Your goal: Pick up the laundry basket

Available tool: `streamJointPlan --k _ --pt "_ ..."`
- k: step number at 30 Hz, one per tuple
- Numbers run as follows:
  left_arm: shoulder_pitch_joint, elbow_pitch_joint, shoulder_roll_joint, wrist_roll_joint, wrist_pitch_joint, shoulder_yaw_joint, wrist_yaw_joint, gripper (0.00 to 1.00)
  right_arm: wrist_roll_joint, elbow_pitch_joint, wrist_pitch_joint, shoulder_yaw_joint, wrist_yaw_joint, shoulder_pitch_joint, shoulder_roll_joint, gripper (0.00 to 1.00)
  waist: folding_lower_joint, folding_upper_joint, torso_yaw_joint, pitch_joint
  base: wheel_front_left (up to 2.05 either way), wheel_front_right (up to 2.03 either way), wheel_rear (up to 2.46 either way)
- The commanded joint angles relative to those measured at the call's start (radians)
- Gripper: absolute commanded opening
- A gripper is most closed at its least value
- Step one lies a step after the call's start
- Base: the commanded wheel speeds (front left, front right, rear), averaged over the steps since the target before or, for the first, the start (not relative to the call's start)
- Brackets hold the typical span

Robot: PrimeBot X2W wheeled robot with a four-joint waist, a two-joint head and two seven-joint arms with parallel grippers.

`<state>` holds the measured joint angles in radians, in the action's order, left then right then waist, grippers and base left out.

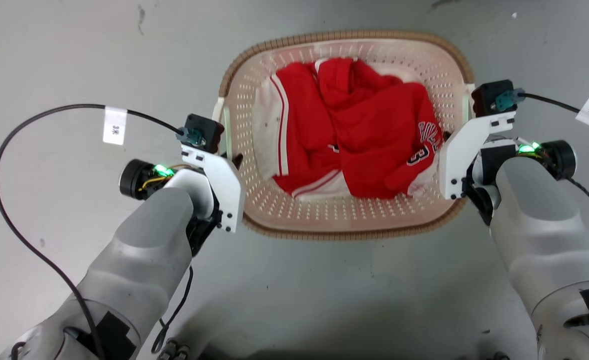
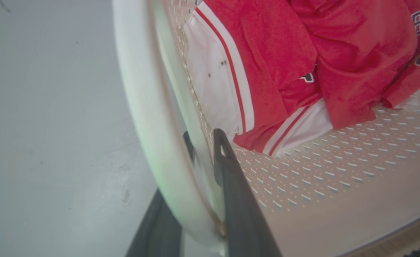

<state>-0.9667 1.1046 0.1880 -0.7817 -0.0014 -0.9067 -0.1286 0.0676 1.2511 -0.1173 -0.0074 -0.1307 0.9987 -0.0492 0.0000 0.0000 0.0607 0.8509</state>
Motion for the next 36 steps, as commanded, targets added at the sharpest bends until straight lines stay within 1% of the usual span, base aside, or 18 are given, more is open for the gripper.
streamJointPlan --k 1,4,7,15,22,27,28,32,36 --pt "0.015 -0.008 0.01 -0.007 0.015 -0.021 -0.002 0.0 0.004 0.006 -0.013 0.01 0.0 -0.013 -0.002 0.0 0.0 0.0 -0.003 -0.029 0.0 0.0 0.0" --pt "0.037 -0.023 0.027 -0.046 0.054 -0.06 -0.002 0.0 -0.01 0.016 -0.052 0.018 0.0 -0.025 -0.003 0.0 0.0 0.0 -0.01 -0.077 0.0 0.0 0.0" --pt "0.058 -0.045 0.045 -0.091 0.089 -0.095 -0.001 0.0 -0.06 0.025 -0.11 0.03 0.0 -0.046 -0.004 0.0 0.0 0.0 -0.016 -0.131 0.0 0.0 0.0" --pt "0.142 -0.105 0.1 -0.201 0.18 -0.197 -0.001 0.0 -0.191 0.034 -0.233 0.134 0.0 -0.133 -0.005 0.0 0.0 0.0 -0.032 -0.315 0.0 0.0 0.0" --pt "0.227 -0.161 0.15 -0.281 0.203 -0.274 -0.001 0.0 -0.315 0.021 -0.322 0.235 0.0 -0.235 -0.006 0.0 0.0 0.0 -0.045 -0.478 0.0 0.0 0.0" --pt "0.303 -0.193 0.183 -0.326 0.208 -0.316 -0.001 0.0 -0.378 0.004 -0.337 0.281 0.0 -0.316 -0.007 0.0 0.0 0.0 -0.055 -0.59 0.0 0.0 0.0" --pt "0.303 -0.193 0.183 -0.326 0.208 -0.316 -0.001 0.0 -0.378 0.004 -0.337 0.281 0.0 -0.316 -0.007 0.0 0.0 0.0 -0.055 -0.59 0.0 0.0 0.0" --pt "0.373 -0.213 0.212 -0.348 0.225 -0.342 -0.001 0.0 -0.441 -0.03 -0.329 0.306 0.0 -0.382 -0.008 0.0 0.0 0.0 -0.067 -0.664 0.0 0.0 0.0" --pt "0.431 -0.241 0.241 -0.365 0.229 -0.354 -0.001 0.0 -0.49 -0.062 -0.327 0.337 0.0 -0.439 -0.008 0.0 0.0 0.0 -0.08 -0.713 0.0 0.0 0.0"
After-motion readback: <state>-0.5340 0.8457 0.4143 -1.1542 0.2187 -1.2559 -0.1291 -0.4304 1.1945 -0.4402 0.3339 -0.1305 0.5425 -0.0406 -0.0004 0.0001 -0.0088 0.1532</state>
